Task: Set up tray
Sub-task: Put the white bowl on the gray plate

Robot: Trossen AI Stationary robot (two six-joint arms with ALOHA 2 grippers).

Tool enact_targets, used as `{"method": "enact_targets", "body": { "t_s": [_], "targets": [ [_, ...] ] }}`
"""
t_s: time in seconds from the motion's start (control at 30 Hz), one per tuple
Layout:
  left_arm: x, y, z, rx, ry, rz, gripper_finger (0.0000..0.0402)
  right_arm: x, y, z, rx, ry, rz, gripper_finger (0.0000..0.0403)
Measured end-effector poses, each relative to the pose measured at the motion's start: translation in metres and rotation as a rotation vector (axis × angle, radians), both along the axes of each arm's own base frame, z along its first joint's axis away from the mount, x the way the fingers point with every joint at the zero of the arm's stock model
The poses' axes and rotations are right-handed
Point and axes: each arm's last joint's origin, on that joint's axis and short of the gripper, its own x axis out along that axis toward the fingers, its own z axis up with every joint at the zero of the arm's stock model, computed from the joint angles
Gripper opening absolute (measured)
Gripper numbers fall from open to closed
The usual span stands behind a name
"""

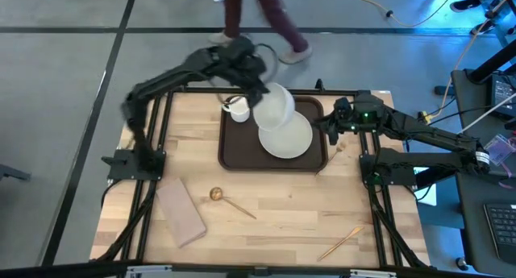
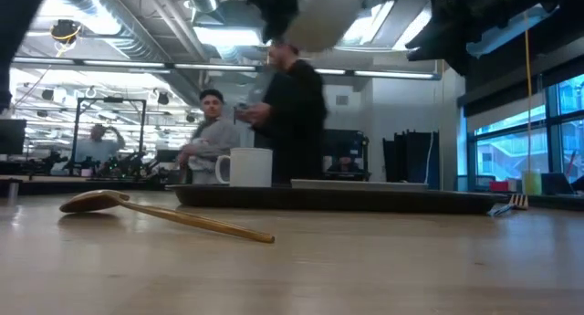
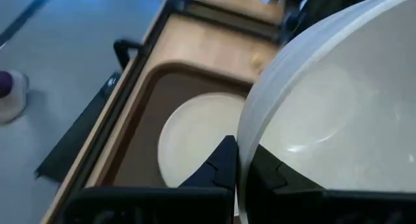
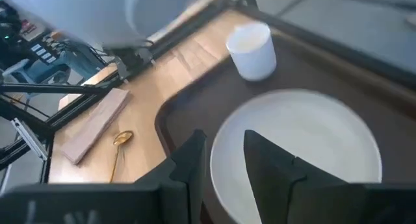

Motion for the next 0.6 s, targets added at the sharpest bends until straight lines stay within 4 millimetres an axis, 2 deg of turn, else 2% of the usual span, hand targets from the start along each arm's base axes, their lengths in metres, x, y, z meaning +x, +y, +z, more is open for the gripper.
{"method": "enact_targets", "body": {
  "t_s": [0.13, 0.3, 0.6],
  "targets": [
    [0.035, 0.007, -0.022, 0.02, 0.142, -0.012, 0.0004, -0.006, 0.002, -0.011, 0.095, 0.109, -0.028, 0.0108],
    [0.067, 0.02, -0.062, -0.029, 0.24, -0.018, 0.0004, -0.013, 0.005, -0.021, 0.183, 0.226, -0.058, 0.0108],
    [0.101, 0.038, -0.149, -0.159, 0.39, 0.04, 0.0004, -0.014, 0.005, -0.023, 0.207, 0.239, -0.071, 0.0108]
  ]
}}
